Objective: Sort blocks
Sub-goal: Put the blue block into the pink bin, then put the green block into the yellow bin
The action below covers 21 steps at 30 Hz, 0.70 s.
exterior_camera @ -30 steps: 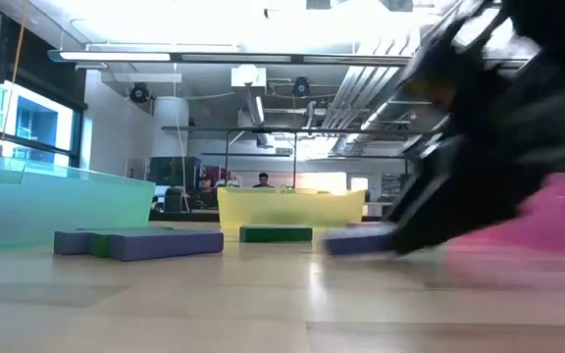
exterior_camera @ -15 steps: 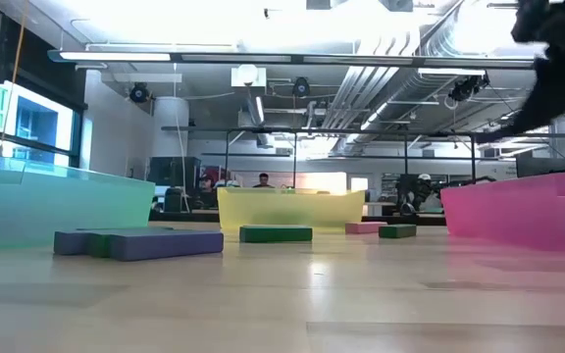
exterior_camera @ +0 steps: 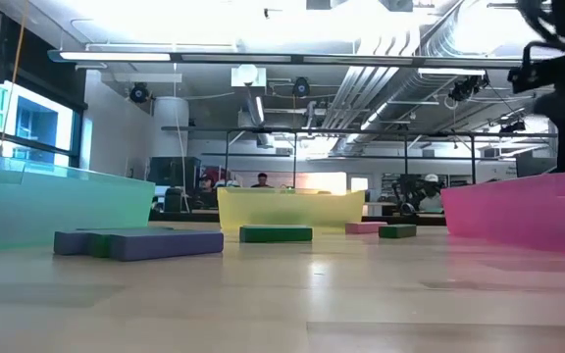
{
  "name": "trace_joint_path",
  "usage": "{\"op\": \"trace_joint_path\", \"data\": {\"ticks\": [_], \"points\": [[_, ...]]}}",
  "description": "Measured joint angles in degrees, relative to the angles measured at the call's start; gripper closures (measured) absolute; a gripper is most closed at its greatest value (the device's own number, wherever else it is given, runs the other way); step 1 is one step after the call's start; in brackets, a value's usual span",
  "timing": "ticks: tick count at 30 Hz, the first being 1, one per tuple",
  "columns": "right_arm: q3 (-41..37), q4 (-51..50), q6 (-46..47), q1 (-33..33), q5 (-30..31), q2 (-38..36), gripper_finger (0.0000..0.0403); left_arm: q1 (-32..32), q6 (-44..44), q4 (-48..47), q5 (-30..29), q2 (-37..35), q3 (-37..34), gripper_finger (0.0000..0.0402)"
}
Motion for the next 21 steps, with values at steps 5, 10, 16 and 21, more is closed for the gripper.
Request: {"op": "trace_joint_path", "data": {"ticks": [5,10,16,21], "points": [[0.00,2.99,-5.11,-2.41,-1.12,4.57,0.0287,0.00,-0.14,-0.01,0.09,0.00,0.00,0.0190],[0.02,10.86,-13.84,-3.80,-1.24,7.63,0.0242,0.00,-1.00,-0.23,0.16,0.00,0.00,0.0190],[0.04,11.35,-17.35,-4.51,3.78,6.85,0.0227,0.00,-4.91,-2.07,0.35,0.00,0.00,0.0190],[0.25,16.62,-16.98,0.01,14.46,3.20,0.0225,-0.11,-10.50,-1.41,4.81,0.00,0.00,0.0190]]}}
